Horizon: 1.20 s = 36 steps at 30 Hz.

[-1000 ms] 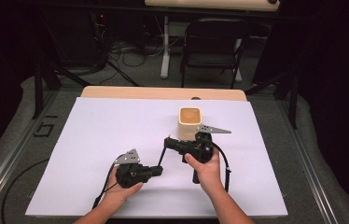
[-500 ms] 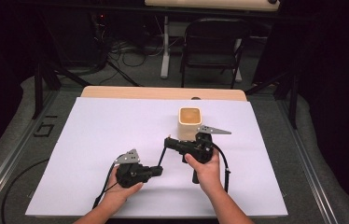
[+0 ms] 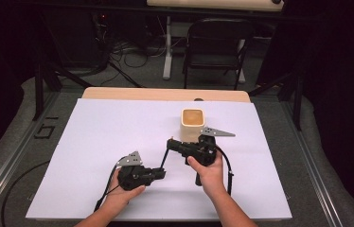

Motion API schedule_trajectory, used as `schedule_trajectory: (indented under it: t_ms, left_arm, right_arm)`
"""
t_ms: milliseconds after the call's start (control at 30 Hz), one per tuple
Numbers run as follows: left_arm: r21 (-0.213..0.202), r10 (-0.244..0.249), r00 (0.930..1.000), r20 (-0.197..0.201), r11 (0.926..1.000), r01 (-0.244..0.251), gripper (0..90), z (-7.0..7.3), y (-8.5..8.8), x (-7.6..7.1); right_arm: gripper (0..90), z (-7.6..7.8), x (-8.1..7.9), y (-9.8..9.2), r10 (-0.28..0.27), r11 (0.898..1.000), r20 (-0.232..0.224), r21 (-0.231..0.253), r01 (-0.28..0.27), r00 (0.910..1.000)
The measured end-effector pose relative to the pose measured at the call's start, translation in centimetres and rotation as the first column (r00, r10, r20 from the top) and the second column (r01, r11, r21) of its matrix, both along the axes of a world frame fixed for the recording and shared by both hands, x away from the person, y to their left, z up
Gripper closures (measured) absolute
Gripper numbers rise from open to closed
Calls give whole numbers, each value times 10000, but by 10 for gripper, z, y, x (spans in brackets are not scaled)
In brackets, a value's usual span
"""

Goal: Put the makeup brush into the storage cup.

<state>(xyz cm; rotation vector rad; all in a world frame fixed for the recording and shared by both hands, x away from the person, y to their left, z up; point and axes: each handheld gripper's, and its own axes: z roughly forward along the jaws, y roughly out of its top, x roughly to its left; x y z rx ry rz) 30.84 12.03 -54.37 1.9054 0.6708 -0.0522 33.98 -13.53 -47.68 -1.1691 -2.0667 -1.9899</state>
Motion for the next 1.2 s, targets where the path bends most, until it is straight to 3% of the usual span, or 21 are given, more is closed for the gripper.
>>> schedule_trajectory:
  t_ms: [467,867,1200]
  left_arm:
    - [333,657,9969,434,9972,-672,585,1,6,1]
    - [1017,1331,9852,1080,9843,-1441,456,1,11,3]
    - [1260,1252,9877,934,9826,-1364,406,-1,11,6]
  right_arm:
    - [841,4,0,-9,-421,9990,396,-114,425,9983]
    - [841,6,0,-15,-798,9949,755,-561,842,9939]
    - [841,7,1,-18,-948,9900,982,-949,1041,9906]
